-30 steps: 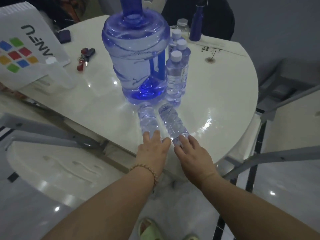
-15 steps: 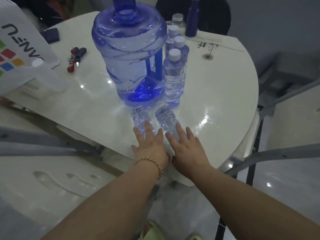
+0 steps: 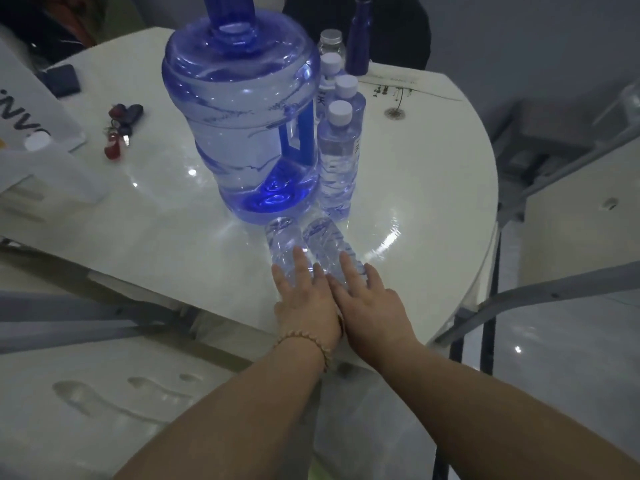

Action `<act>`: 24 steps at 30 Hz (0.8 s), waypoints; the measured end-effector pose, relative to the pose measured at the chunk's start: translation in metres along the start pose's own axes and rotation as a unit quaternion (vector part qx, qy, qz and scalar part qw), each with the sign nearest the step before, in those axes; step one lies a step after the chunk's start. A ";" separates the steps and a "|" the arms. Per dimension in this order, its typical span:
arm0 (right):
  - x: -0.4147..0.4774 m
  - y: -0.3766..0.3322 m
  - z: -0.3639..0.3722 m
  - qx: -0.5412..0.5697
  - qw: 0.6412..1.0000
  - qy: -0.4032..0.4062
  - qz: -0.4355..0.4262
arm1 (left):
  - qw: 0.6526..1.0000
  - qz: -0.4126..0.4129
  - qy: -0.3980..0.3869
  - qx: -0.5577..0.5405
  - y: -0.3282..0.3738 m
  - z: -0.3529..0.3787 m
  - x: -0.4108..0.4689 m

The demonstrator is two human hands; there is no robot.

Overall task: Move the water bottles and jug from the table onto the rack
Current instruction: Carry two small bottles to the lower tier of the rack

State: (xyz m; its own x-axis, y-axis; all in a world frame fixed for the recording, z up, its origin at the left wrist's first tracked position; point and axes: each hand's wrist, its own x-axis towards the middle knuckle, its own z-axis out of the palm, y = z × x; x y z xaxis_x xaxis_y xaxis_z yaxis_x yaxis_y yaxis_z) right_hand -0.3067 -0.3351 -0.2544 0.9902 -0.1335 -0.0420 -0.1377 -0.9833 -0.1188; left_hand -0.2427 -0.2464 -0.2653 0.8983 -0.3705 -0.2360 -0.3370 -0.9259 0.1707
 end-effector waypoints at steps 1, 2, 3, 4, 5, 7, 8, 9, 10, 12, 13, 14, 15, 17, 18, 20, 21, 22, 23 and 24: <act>-0.002 0.001 0.001 -0.006 1.000 -0.012 0.000 | 1.000 0.006 -0.002 0.006 -0.001 -0.002 0.000; -0.007 0.004 0.001 -0.014 1.000 -0.021 -0.002 | 1.000 0.013 -0.004 0.005 -0.001 -0.005 -0.003; -0.012 0.007 0.000 -0.020 0.999 -0.028 -0.003 | 1.000 0.015 -0.007 -0.004 -0.001 -0.009 -0.005; -0.018 0.011 -0.003 -0.023 0.999 -0.031 -0.004 | 1.000 0.017 -0.006 -0.015 0.002 -0.014 -0.010; -0.026 0.014 -0.008 -0.021 0.999 -0.027 -0.002 | 1.000 0.022 -0.003 -0.020 0.005 -0.019 -0.017; -0.039 0.021 -0.017 -0.021 1.000 -0.021 0.002 | 0.999 0.033 0.004 -0.008 0.014 -0.026 -0.033; -0.049 0.028 -0.024 -0.023 1.000 -0.016 0.001 | 0.999 0.038 0.010 0.001 0.023 -0.029 -0.046; -0.056 0.032 -0.027 -0.027 1.000 -0.014 0.000 | 0.999 0.041 0.019 0.000 0.029 -0.030 -0.055; -0.068 0.041 -0.034 -0.025 1.000 -0.007 0.001 | 0.999 0.043 0.032 -0.011 0.041 -0.032 -0.069; -0.090 0.057 -0.048 -0.017 1.000 0.011 0.004 | 0.996 0.053 0.062 -0.027 0.063 -0.037 -0.091; -0.108 0.072 -0.059 -0.017 1.000 0.024 0.002 | 0.994 0.063 0.081 -0.026 0.083 -0.039 -0.106; -0.118 0.080 -0.066 -0.015 0.999 0.037 0.000 | 0.993 0.070 0.093 -0.026 0.093 -0.040 -0.115; -0.135 0.094 -0.076 -0.013 0.999 0.050 0.005 | 0.991 0.077 0.105 -0.035 0.113 -0.041 -0.129; -0.173 0.127 -0.098 -0.011 0.997 0.077 0.022 | 0.985 0.103 0.129 -0.043 0.159 -0.044 -0.156; -0.190 0.142 -0.106 -0.014 0.995 0.090 0.033 | 0.982 0.116 0.141 -0.043 0.183 -0.046 -0.165; -0.227 0.177 -0.127 -0.019 0.991 0.120 0.062 | 0.975 0.141 0.163 -0.049 0.236 -0.049 -0.187; -0.250 0.199 -0.138 -0.020 0.987 0.135 0.080 | 0.968 0.166 0.180 -0.051 0.267 -0.050 -0.199; -0.269 0.219 -0.149 -0.025 0.985 0.146 0.094 | 0.958 0.197 0.206 -0.041 0.296 -0.051 -0.211; -0.286 0.238 -0.158 -0.030 0.982 0.152 0.107 | 0.946 0.228 0.229 -0.022 0.322 -0.052 -0.221; -0.308 0.262 -0.169 -0.042 0.979 0.155 0.126 | 0.935 0.260 0.241 -0.004 0.354 -0.053 -0.234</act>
State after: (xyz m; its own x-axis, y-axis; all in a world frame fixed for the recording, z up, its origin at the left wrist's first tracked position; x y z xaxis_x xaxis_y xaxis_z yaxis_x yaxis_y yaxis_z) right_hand -0.6439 -0.5727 -0.1048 0.8867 -0.3922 0.2448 -0.3896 -0.9190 -0.0610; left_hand -0.5572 -0.4839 -0.0987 0.6363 -0.6931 0.3388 -0.7638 -0.6277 0.1504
